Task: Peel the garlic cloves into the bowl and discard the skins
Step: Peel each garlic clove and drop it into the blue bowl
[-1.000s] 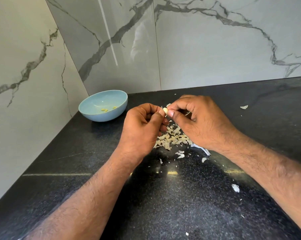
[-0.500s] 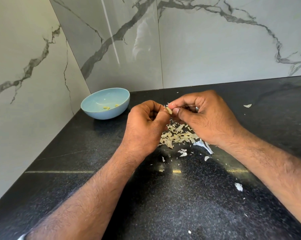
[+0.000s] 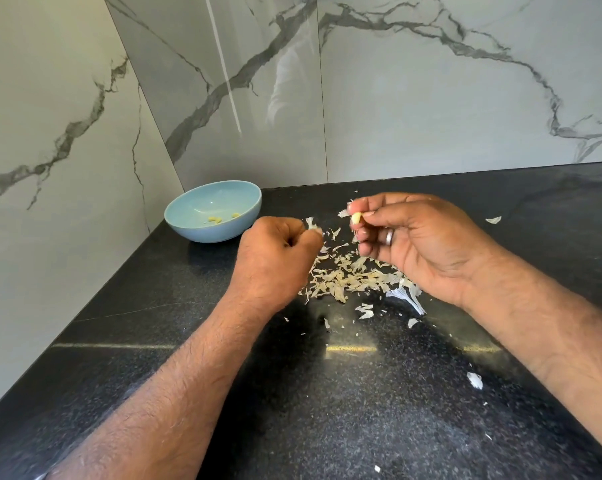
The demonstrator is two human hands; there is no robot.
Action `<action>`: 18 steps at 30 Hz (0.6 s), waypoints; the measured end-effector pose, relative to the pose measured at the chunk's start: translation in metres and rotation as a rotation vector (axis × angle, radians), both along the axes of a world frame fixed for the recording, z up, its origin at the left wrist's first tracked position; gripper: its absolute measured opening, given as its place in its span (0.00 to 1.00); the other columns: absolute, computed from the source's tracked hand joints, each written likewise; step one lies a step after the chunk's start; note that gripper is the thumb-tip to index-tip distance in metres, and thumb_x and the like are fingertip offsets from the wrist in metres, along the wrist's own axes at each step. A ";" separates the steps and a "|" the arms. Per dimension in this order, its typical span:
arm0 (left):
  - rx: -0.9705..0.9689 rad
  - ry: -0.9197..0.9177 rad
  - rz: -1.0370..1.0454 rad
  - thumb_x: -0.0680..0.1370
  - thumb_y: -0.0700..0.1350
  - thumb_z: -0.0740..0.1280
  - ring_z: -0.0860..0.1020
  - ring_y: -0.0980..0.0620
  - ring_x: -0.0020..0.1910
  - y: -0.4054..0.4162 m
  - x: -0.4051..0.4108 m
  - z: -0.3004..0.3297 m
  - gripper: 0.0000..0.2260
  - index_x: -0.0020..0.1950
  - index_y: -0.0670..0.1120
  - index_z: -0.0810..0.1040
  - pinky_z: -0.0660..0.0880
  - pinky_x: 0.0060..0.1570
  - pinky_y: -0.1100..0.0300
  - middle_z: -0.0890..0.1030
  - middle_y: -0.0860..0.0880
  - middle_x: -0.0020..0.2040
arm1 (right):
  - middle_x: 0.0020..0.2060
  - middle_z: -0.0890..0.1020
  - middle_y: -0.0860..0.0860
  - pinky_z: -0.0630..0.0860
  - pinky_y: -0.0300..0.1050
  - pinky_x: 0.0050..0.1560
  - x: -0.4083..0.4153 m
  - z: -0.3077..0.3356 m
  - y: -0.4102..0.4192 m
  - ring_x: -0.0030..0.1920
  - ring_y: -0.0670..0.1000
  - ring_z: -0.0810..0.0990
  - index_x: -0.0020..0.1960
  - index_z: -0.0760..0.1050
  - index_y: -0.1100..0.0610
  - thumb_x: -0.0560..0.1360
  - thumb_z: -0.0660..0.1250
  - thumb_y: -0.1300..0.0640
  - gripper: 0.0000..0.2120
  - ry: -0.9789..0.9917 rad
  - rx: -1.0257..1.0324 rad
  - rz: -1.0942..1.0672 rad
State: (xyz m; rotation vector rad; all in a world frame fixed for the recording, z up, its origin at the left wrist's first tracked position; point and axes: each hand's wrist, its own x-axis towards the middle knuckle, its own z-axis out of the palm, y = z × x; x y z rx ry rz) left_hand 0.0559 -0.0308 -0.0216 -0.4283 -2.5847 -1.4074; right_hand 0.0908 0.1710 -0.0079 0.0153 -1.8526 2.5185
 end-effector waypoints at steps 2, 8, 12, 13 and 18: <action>-0.033 0.012 0.030 0.78 0.48 0.76 0.71 0.55 0.30 -0.005 -0.005 -0.002 0.15 0.38 0.42 0.77 0.75 0.35 0.58 0.80 0.42 0.33 | 0.47 0.83 0.61 0.82 0.45 0.42 0.000 -0.001 0.000 0.41 0.51 0.81 0.59 0.81 0.68 0.79 0.63 0.70 0.12 -0.114 -0.129 0.046; -0.044 0.033 0.037 0.78 0.45 0.77 0.79 0.50 0.36 -0.010 -0.011 -0.006 0.07 0.46 0.52 0.80 0.84 0.45 0.46 0.82 0.50 0.37 | 0.47 0.85 0.64 0.83 0.39 0.40 -0.001 -0.008 -0.005 0.43 0.53 0.87 0.60 0.80 0.71 0.79 0.64 0.74 0.12 -0.202 -0.080 0.099; -0.048 -0.007 0.033 0.79 0.51 0.77 0.85 0.45 0.42 -0.008 -0.012 -0.004 0.07 0.45 0.52 0.82 0.85 0.47 0.44 0.85 0.49 0.39 | 0.45 0.87 0.62 0.75 0.35 0.26 -0.001 -0.004 -0.004 0.31 0.47 0.81 0.56 0.83 0.66 0.82 0.64 0.71 0.10 -0.205 0.157 0.043; -0.051 -0.021 0.031 0.78 0.52 0.77 0.85 0.45 0.42 -0.008 -0.012 -0.004 0.08 0.44 0.52 0.82 0.85 0.48 0.44 0.86 0.49 0.39 | 0.42 0.87 0.60 0.70 0.35 0.21 -0.001 -0.002 -0.001 0.26 0.45 0.75 0.56 0.84 0.66 0.82 0.65 0.68 0.09 -0.206 0.195 0.015; -0.063 -0.046 0.026 0.78 0.55 0.77 0.85 0.43 0.42 -0.007 -0.010 -0.002 0.10 0.43 0.51 0.82 0.85 0.48 0.43 0.86 0.47 0.39 | 0.26 0.73 0.52 0.57 0.35 0.18 -0.008 -0.001 0.005 0.20 0.45 0.62 0.47 0.84 0.63 0.86 0.62 0.62 0.14 -0.134 0.518 -0.155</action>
